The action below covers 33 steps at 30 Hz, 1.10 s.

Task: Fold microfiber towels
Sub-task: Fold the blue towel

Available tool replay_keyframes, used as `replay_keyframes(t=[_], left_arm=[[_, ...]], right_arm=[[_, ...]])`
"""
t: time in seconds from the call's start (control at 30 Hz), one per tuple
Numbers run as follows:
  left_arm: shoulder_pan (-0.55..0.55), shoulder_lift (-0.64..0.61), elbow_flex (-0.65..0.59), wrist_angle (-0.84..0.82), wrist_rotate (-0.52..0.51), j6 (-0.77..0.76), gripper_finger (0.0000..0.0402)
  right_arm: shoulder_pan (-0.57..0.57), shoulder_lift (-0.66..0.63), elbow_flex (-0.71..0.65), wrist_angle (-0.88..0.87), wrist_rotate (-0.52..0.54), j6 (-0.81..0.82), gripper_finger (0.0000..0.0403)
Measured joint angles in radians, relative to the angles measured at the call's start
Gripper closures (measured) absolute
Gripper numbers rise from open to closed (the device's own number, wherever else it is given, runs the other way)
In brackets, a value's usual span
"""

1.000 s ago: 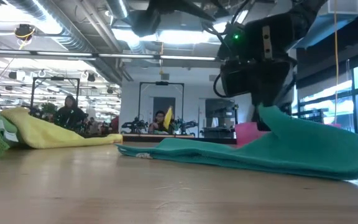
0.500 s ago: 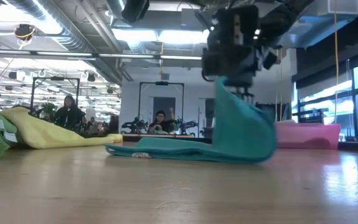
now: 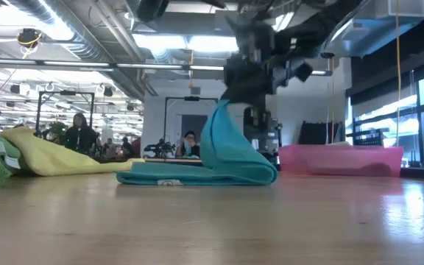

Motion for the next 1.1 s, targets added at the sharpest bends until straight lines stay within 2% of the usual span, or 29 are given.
replay_keyframes(t=[0.2,0.43,0.7,0.9,1.1], left_arm=[[0.016,-0.048,0.0,-0.074,-0.01,0.005,0.0334],[0.017,-0.048,0.001,-0.06,-0.01,0.006,0.0334],[0.051,-0.064,0.0,-0.07,0.001,0.074,0.0334],[0.078,-0.102,0.0,-0.074,0.014,0.1,0.0334],[0.091,-0.134,0.0,-0.078,0.014,0.117,0.0334]], right_arm=[[0.003,0.07,-0.001,0.114,-0.038,0.058,0.0383],[0.003,0.098,0.003,0.325,0.029,0.181,0.039],[0.03,0.202,0.136,0.313,-0.026,0.184,0.0382],[0.05,0.3,0.285,0.286,-0.012,0.183,0.0386],[0.065,0.393,0.386,0.27,-0.072,0.211,0.0383]])
